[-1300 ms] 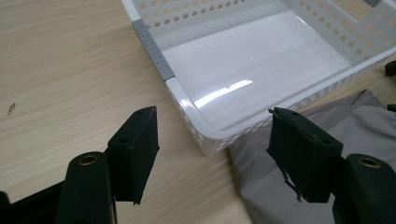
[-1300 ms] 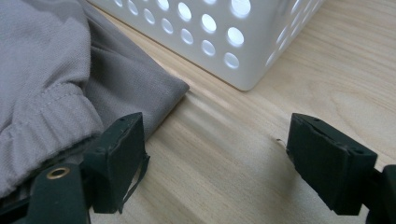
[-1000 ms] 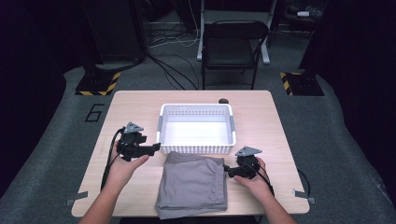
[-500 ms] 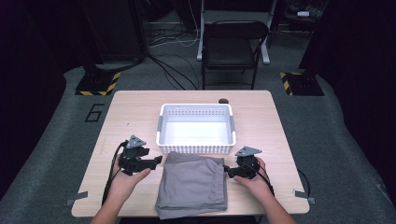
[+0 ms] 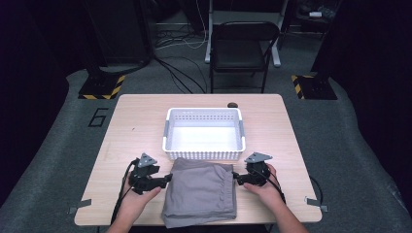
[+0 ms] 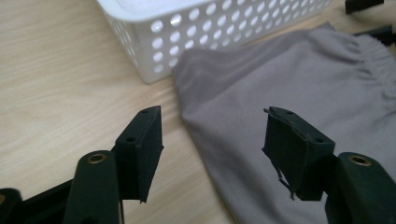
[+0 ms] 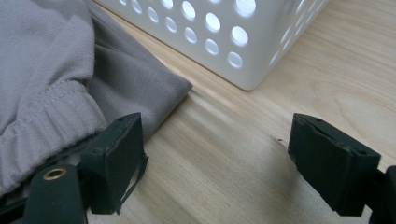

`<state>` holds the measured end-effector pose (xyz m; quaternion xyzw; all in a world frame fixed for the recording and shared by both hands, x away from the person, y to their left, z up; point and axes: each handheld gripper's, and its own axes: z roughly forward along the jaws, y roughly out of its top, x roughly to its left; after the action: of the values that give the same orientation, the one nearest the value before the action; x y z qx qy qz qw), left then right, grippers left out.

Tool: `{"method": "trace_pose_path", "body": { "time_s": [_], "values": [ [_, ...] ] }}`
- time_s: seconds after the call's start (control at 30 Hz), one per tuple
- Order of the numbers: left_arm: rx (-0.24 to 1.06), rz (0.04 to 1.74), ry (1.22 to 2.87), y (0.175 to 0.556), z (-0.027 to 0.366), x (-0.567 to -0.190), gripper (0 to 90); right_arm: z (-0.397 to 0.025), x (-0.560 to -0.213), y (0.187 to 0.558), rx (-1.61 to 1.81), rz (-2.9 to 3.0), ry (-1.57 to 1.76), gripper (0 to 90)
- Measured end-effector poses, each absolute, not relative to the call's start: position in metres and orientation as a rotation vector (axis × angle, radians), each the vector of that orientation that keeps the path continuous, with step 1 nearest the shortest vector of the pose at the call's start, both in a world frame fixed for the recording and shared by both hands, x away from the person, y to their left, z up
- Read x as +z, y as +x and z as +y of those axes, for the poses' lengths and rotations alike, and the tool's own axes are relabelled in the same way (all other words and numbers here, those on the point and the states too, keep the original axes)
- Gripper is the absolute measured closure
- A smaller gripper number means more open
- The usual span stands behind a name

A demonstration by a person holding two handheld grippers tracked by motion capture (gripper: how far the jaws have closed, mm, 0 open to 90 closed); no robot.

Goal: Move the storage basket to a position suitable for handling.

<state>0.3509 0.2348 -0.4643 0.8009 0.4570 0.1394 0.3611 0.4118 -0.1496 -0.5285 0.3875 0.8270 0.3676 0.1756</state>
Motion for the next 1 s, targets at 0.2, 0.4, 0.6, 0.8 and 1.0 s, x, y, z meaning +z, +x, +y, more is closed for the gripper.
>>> {"method": "trace_pose_path", "body": {
  "time_s": [0.2, 0.4, 0.6, 0.8, 1.0],
  "values": [
    [0.353, 1.162, 2.117, 0.350, 0.231, -0.479, 37.9, -0.150, -0.528, 0.412, 1.041, 2.343, 1.097, 17.5],
    [0.332, 1.191, 2.090, 0.350, 0.225, -0.489, 35.9, -0.150, -0.528, 0.412, 1.039, 2.346, 1.095, 17.2],
    [0.318, 1.227, 2.089, 0.348, 0.218, -0.495, 29.4, -0.150, -0.528, 0.412, 1.039, 2.347, 1.094, 17.2],
    [0.320, 1.222, 2.122, 0.349, 0.214, -0.500, 26.4, -0.149, -0.529, 0.412, 1.042, 2.345, 1.095, 17.2],
    [0.315, 1.233, 2.129, 0.350, 0.210, -0.506, 25.6, -0.149, -0.529, 0.412, 1.041, 2.346, 1.094, 17.2]
  ]
}}
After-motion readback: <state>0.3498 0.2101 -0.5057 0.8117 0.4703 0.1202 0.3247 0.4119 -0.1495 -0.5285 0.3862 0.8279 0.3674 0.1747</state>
